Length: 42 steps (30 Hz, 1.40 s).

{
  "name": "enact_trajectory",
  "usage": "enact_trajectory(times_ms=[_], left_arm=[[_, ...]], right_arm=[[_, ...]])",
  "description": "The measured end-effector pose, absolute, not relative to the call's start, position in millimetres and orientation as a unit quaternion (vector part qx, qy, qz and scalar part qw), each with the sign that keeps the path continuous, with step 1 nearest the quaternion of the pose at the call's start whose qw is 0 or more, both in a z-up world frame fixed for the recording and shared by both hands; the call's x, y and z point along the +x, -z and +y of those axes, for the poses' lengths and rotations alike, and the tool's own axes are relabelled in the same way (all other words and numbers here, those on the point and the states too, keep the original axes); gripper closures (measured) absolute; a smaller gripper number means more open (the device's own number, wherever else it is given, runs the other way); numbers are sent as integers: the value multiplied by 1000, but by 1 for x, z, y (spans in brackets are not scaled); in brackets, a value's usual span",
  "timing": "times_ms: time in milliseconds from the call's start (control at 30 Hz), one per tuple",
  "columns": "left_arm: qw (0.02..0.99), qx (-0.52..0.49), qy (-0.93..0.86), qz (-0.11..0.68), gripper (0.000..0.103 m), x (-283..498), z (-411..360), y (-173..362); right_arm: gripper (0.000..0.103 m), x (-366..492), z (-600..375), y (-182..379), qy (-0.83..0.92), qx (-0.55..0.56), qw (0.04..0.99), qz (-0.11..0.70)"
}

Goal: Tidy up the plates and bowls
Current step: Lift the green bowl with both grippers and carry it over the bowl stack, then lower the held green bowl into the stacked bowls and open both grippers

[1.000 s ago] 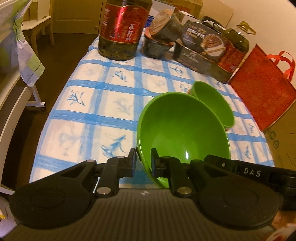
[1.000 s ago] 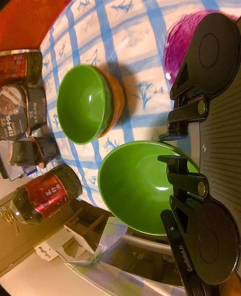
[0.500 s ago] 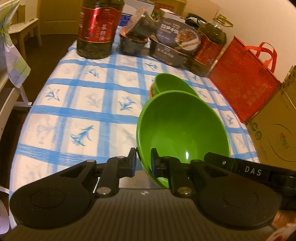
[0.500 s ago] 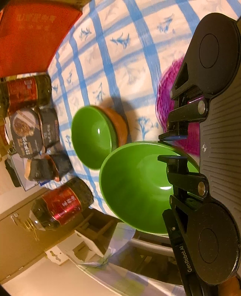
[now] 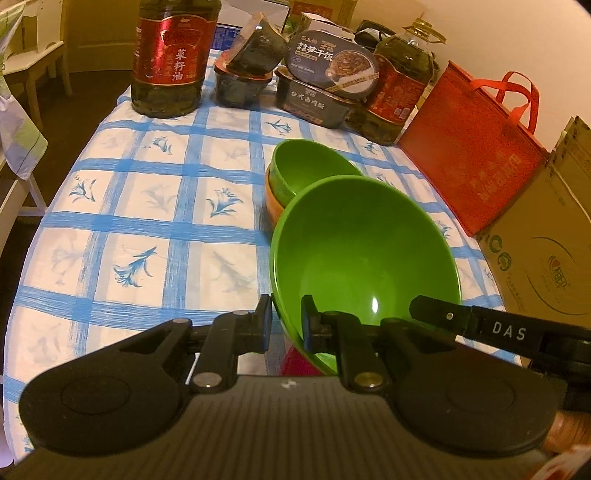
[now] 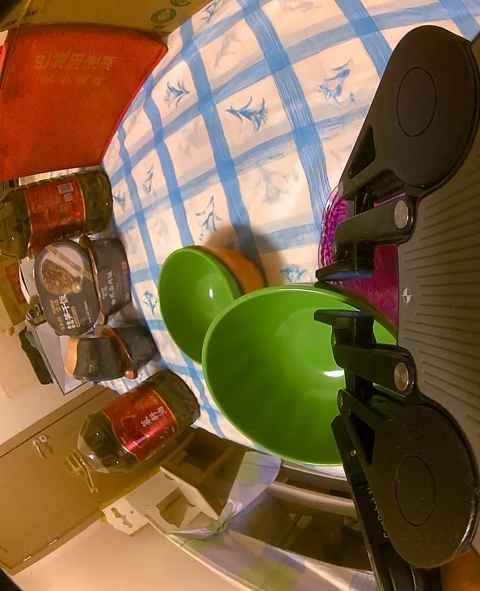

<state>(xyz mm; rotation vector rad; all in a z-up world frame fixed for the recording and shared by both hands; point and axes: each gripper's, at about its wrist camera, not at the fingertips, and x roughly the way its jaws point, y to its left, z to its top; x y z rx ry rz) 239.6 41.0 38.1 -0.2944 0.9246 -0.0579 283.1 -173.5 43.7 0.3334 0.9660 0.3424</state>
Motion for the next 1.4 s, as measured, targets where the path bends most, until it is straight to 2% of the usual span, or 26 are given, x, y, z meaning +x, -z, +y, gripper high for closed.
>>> enact_trajectory(times_ms=[633, 1100, 1400], left_arm=[[880, -138, 45, 451, 89, 266, 19, -42], [884, -132, 42, 446, 89, 319, 17, -62], [880, -140, 36, 453, 89, 354, 21, -54]], right_arm=[[87, 304, -197, -53, -156, 157, 861, 458], [87, 357, -198, -69, -163, 154, 865, 450], [87, 392, -194, -59, -165, 152, 860, 458]])
